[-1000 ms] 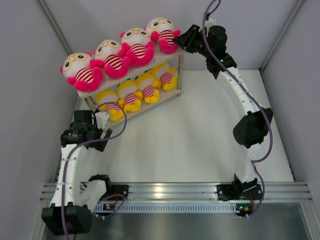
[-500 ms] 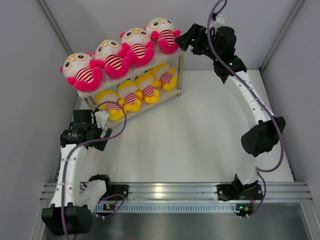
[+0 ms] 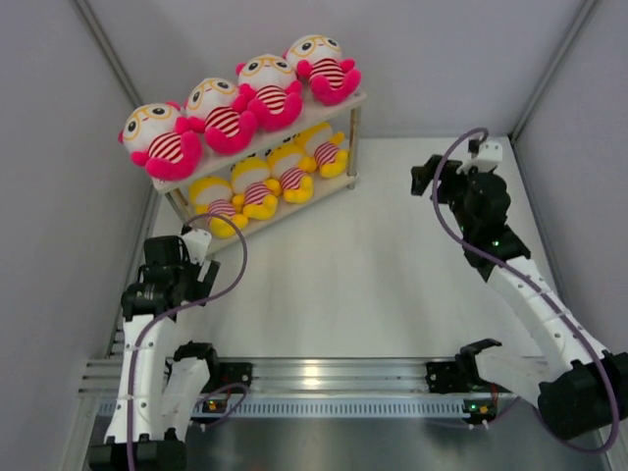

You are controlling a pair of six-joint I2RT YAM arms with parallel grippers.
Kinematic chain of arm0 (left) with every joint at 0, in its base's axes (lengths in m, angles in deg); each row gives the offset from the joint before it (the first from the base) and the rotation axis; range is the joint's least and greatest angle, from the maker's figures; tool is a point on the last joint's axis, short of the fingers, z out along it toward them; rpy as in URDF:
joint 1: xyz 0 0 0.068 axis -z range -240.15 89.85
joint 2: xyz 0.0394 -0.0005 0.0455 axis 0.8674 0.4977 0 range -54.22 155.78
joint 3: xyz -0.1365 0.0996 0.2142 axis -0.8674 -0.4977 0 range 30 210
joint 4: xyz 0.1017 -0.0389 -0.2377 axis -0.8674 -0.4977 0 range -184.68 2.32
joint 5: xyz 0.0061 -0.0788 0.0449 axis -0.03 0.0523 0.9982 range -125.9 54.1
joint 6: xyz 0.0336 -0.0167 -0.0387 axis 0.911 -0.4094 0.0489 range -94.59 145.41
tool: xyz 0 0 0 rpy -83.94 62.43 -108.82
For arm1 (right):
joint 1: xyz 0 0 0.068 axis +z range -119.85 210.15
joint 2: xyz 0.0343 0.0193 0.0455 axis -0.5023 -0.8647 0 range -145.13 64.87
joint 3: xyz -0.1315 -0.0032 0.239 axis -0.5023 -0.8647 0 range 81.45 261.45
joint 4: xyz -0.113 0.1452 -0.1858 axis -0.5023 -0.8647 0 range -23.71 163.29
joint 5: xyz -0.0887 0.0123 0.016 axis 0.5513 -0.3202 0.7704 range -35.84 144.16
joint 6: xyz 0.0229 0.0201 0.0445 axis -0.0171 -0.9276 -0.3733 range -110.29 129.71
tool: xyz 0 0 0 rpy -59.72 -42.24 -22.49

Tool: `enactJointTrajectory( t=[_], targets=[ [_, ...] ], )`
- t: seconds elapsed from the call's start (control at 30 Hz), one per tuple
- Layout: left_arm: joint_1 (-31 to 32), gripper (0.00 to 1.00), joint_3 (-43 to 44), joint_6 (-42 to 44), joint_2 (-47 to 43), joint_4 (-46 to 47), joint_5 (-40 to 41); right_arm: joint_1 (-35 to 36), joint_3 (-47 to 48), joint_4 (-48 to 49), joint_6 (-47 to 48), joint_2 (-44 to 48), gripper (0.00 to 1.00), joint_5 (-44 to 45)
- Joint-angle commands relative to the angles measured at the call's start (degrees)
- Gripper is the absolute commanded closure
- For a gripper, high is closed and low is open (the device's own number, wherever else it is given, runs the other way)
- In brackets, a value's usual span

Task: Place and organize the stuffed toys onto the shelf

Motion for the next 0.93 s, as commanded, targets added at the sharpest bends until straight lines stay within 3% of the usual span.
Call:
enactJointTrajectory(
  t=[0.0,0.27,0.43,0.6,0.9],
  targets=[
    [0.2,0.01,-1.4,-2.3,-2.3,5.7,1.5,0.1,-11.8,10.1,5.8,5.5,0.01,5.6],
    [0.2,0.01,-4.7,-6.4,-4.9,6.5,0.7,0.1,-32.0,18.1,14.8,15.3,0.0,6.6],
    [-0.3,0.01,-6.1,-7.3,-5.7,7.2,2.0,0.1,-39.9,27.2,15.0,19.0,0.01,8.9],
    [-0.9,0.01,-8.6,-9.8,-6.6,10.9,8.9,0.1,-38.1,26.1,15.3,16.0,0.01,7.9],
    [-1.1,0.01,-10.6,-10.1,-6.5,11.7,10.7,0.1,-36.3,29.4,14.1,11.1,0.01,6.1]
  ],
)
